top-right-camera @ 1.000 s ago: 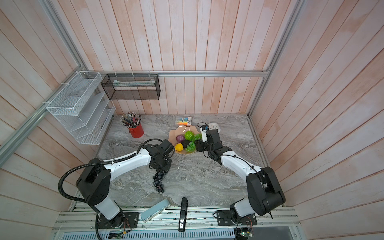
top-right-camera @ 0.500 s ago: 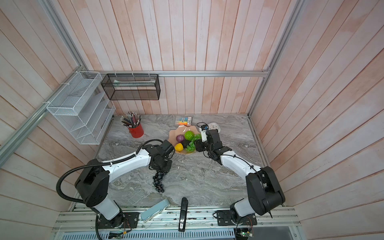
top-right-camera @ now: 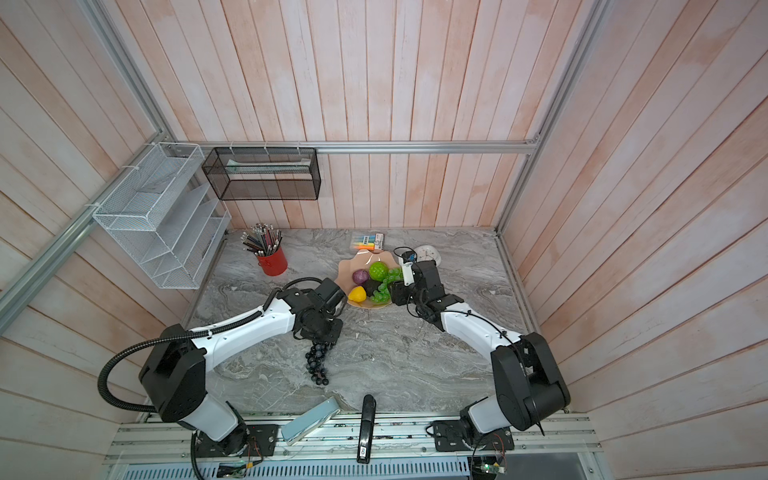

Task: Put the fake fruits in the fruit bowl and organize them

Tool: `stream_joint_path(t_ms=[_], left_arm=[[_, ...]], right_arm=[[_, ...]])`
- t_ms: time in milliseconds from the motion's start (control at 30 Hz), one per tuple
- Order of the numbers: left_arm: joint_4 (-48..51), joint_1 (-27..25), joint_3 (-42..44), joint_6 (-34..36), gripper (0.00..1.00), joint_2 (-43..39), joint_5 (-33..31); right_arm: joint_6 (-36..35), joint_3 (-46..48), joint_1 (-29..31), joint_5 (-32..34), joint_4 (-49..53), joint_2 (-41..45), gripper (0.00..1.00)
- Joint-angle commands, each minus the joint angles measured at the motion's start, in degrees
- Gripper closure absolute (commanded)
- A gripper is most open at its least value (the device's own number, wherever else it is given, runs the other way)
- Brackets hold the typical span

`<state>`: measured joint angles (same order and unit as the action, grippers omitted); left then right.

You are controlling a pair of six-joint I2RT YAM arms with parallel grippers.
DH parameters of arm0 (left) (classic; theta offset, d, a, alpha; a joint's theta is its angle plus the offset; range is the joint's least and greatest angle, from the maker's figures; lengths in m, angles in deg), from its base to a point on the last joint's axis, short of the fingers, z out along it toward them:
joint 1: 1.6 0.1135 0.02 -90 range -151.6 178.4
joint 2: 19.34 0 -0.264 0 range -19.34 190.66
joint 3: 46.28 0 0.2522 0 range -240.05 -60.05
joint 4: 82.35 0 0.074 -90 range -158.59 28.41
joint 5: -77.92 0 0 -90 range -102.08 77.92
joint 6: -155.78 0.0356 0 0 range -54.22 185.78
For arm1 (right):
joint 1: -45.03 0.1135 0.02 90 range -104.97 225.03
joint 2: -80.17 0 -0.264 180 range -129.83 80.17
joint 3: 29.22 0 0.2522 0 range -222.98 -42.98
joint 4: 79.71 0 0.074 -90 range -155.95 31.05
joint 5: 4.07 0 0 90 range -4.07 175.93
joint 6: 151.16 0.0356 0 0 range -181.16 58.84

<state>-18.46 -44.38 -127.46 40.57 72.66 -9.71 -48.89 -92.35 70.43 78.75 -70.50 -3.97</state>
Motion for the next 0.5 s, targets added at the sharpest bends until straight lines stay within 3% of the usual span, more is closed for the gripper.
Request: stream_joint_path(t_ms=[0, 167, 400, 467], left_arm=[[0.70, 0.02, -1.30, 1.74, 1.00, -3.27, 3.33], [1.73, 1.79, -0.89, 2.53, 1.00, -7.18, 4.24], [-3.26, 4.03, 1.66, 1.65, 1.00, -12.10, 10.55], [-2.29, 3.95, 1.60, 1.46, 0.92, -10.18, 8.98]], right_arm=[[0.72, 0.15, -0.18, 0.12, -0.12, 0.94, 0.41], [1.23, 0.58, -0.14, 0.91, -0.10, 2.11, 0.42], [1.59, -0.11, -0.18, 0.62, 0.09, 1.93, 0.42], [1.78, -0.53, -0.18, 0.03, 0.09, 1.49, 0.42]])
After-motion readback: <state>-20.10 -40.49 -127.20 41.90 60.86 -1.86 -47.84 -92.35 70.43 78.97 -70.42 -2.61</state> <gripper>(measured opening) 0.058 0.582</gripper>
